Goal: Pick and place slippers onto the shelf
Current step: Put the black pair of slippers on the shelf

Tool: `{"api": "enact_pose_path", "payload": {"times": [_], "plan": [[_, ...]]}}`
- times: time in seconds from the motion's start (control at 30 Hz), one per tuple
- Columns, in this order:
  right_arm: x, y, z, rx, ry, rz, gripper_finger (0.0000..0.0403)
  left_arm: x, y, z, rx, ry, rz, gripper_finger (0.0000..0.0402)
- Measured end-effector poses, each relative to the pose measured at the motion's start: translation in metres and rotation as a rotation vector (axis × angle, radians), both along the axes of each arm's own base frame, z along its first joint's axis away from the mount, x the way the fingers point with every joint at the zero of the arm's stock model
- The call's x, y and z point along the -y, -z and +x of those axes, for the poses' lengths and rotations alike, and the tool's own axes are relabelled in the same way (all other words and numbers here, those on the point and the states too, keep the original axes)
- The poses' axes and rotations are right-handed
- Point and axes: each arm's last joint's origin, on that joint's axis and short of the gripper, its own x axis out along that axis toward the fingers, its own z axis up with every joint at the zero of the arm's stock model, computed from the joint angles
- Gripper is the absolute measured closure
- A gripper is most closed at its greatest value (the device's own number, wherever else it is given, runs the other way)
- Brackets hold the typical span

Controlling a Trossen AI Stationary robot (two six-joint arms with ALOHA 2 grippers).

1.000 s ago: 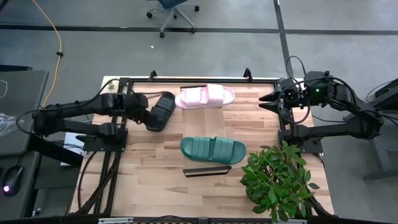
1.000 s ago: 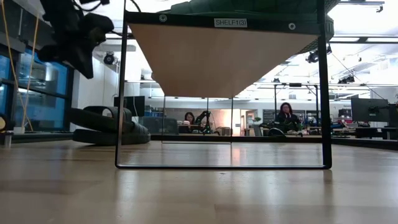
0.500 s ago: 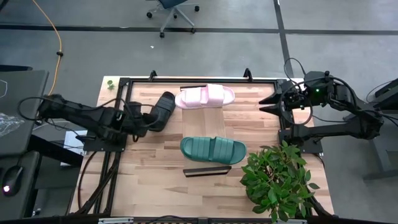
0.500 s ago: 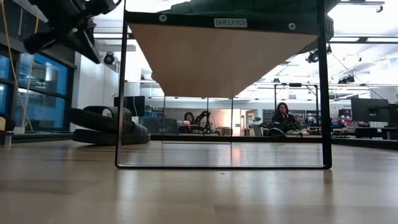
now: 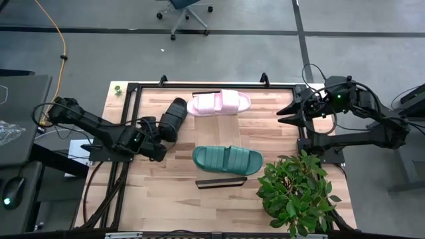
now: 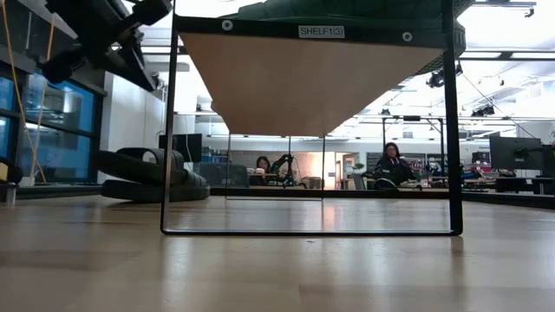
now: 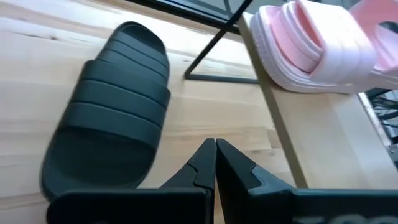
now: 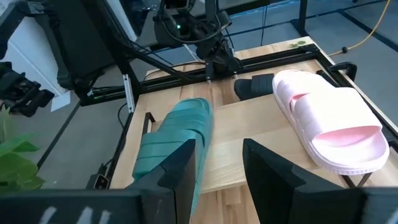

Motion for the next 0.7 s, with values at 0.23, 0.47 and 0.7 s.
{"api": "enact_pose_path", "payload": {"times": [0.23, 0.47, 0.7], "plan": [[0.000, 0.000, 0.000, -0.001, 0.001, 0.006, 0.0279, 0.000, 0.001, 0.003, 0.010, -0.014, 0.043, 0.0401], [0.000, 0.000, 0.000, -0.001, -0.003, 0.017, 0.0279, 0.000, 0.006, 0.001, 0.003, -0.019, 0.066, 0.0401], [0.000, 0.000, 0.000, -0.003, 0.004, 0.034, 0.0279, 0.003, 0.024, 0.001, 0.028, -0.001, 0.053, 0.0401]]}}
